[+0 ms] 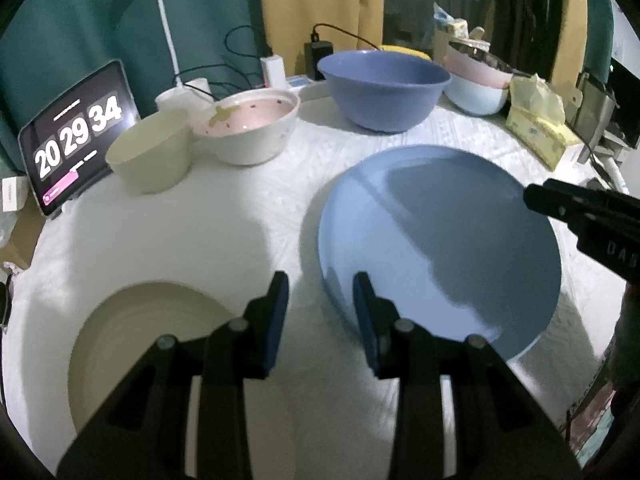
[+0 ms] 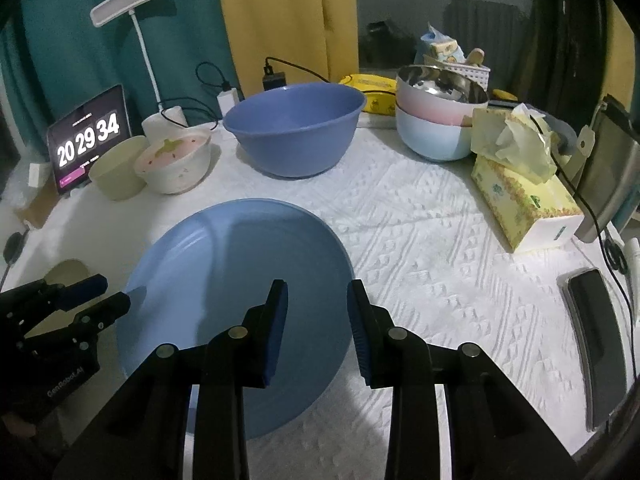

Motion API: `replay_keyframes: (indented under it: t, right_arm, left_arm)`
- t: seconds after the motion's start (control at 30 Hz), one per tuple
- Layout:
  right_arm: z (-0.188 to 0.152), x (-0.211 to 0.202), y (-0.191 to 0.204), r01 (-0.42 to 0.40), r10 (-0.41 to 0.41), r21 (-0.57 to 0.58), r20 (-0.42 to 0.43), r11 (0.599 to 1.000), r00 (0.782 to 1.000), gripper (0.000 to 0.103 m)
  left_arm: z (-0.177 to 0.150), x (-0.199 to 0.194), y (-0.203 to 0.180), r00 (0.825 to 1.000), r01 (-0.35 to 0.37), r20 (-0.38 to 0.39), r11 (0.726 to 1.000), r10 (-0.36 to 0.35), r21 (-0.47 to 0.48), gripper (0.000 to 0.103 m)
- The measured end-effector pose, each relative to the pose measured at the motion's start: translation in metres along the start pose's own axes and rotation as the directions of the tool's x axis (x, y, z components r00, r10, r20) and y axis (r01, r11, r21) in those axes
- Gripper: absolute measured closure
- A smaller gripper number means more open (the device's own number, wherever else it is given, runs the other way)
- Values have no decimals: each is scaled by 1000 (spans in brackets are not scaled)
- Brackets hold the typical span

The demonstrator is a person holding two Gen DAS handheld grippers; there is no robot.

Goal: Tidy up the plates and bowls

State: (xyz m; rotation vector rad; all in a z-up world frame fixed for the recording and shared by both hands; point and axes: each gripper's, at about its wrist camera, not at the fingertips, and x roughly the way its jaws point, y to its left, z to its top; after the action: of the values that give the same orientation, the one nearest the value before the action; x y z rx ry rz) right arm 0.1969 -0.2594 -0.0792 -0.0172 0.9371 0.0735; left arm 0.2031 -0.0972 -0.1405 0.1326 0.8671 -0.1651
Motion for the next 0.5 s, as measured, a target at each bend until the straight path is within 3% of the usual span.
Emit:
replay_keyframes:
  t: [0.23,0.33,0.5]
  right_arm:
    - [0,-11,16,-9,9,-20,14,1000,1000,70]
    - [0,-14,25,-13,13,-31,16,999,1000,70]
    - [-1,-20,40,-17,18,-53,19,998,1000,70]
  left_arm:
    - [-5,-17,12,999,8,41,999,-6,-33,67]
    - [-7,-25,21,998,19,63,998,-15,-58,57]
    - [-12,-35,35,996,25,89,995,-17,-92,56]
